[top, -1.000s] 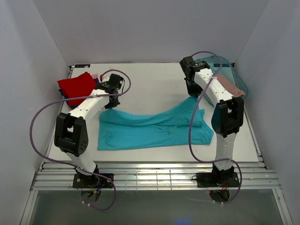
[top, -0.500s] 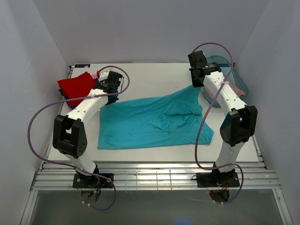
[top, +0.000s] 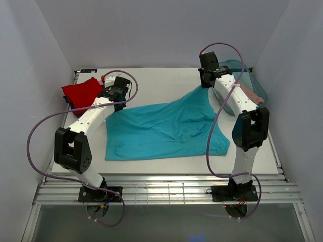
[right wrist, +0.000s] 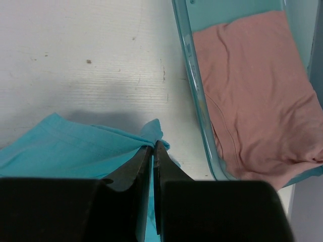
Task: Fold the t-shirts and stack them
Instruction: Fold the other side of the tshirt into a rectangle
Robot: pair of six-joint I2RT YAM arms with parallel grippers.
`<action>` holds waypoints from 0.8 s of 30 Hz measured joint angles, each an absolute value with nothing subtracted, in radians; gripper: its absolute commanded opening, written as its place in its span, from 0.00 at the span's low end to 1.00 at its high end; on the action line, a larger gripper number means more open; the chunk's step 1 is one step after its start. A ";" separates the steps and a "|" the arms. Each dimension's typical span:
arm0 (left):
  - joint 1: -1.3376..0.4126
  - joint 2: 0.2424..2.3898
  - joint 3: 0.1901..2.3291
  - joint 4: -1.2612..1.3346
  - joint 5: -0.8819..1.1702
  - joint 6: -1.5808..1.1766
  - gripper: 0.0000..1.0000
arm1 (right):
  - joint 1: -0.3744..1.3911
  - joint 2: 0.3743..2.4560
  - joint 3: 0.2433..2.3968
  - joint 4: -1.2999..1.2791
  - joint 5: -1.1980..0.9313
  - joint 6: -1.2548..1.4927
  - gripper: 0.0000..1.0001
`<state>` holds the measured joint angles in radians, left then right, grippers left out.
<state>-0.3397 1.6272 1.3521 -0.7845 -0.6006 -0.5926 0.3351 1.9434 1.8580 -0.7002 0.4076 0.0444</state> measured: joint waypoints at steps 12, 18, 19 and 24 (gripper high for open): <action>-0.340 1.626 1.347 -0.785 -0.613 -0.595 0.00 | 0.335 1.976 1.887 -0.608 0.336 0.044 0.08; -0.340 1.627 1.338 -0.785 -0.617 -0.595 0.00 | 0.335 2.007 1.924 -0.587 0.315 0.044 0.08; -0.339 1.628 1.336 -0.785 -0.618 -0.595 0.00 | 0.335 2.008 1.926 -0.587 0.314 0.044 0.08; -0.337 1.632 1.334 -0.785 -0.618 -0.595 0.00 | 0.335 2.010 1.931 -0.580 0.311 0.044 0.08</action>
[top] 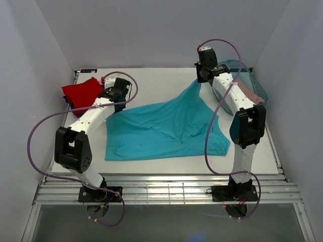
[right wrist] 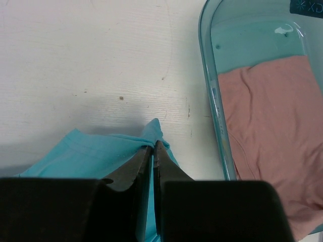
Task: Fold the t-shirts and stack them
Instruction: Fold the other side of the tshirt into a rectangle
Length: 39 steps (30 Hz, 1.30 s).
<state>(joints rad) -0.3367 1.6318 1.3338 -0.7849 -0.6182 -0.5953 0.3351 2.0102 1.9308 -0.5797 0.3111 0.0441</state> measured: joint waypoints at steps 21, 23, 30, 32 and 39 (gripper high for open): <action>-0.336 1.591 1.167 -0.762 -0.616 -0.583 0.00 | 0.349 1.663 1.520 -0.847 0.337 0.116 0.08; -0.336 1.591 1.152 -0.761 -0.609 -0.576 0.00 | 0.353 1.659 1.491 -0.885 0.338 0.127 0.08; -0.336 1.591 1.123 -0.762 -0.579 -0.559 0.00 | 0.377 1.658 1.391 -1.024 0.349 0.163 0.08; -0.336 1.591 1.117 -0.768 -0.570 -0.557 0.00 | 0.384 1.656 1.374 -1.051 0.355 0.179 0.08; -0.336 1.589 1.105 -0.804 -0.556 -0.558 0.00 | 0.416 1.585 1.304 -1.128 0.366 0.237 0.08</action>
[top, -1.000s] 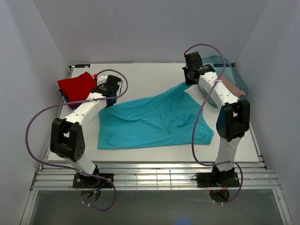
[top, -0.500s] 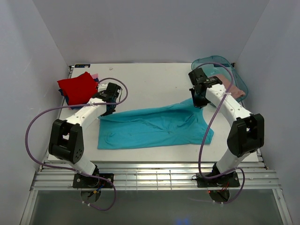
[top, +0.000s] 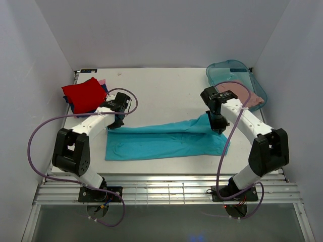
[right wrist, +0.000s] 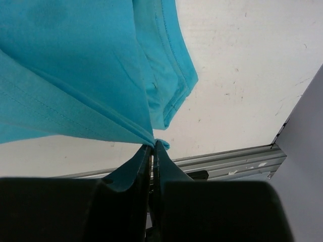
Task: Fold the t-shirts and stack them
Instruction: Fold the other side of the tshirt into a rectangle
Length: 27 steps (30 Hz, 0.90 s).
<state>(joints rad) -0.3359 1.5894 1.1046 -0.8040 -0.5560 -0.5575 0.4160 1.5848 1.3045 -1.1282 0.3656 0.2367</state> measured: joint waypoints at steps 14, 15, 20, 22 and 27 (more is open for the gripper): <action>-0.341 1.595 1.094 -0.913 -0.488 -0.555 0.57 | 0.447 1.518 1.172 -1.210 0.381 0.307 0.56; -0.343 1.591 1.094 -0.925 -0.491 -0.560 0.57 | 0.450 1.518 1.176 -1.214 0.388 0.312 0.57; -0.347 1.511 1.112 -0.967 -0.507 -0.578 0.52 | 0.457 1.529 1.248 -1.226 0.419 0.315 0.57; -0.348 1.490 1.152 -0.970 -0.511 -0.583 0.47 | 0.457 1.542 1.280 -1.210 0.427 0.313 0.54; -0.349 1.546 1.229 -0.928 -0.519 -0.579 0.51 | 0.457 1.631 1.322 -1.111 0.426 0.303 0.51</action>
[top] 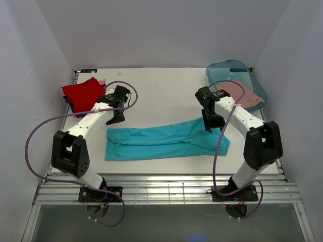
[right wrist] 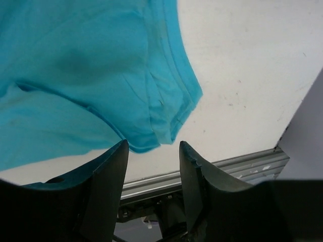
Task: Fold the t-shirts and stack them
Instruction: Fold the other side of the tshirt into a rectangle
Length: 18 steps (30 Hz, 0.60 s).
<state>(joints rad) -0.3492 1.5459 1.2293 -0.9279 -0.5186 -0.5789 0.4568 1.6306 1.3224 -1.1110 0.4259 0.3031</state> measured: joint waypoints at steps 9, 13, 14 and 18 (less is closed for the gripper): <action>-0.351 1.751 1.224 -0.912 -0.478 -0.558 0.53 | 0.457 1.777 1.360 -0.992 0.327 0.284 0.50; -0.352 1.750 1.195 -0.914 -0.456 -0.560 0.52 | 0.457 1.777 1.379 -0.983 0.317 0.278 0.50; -0.353 1.750 1.187 -0.915 -0.451 -0.561 0.52 | 0.457 1.777 1.380 -0.982 0.317 0.277 0.50; -0.361 1.745 1.160 -0.925 -0.435 -0.567 0.52 | 0.457 1.777 1.380 -0.983 0.318 0.276 0.50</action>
<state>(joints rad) -0.3607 1.7447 1.1603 -0.9249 -0.4355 -0.5674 0.4568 1.7775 1.3804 -0.9833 0.3176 0.2760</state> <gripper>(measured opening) 0.524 0.503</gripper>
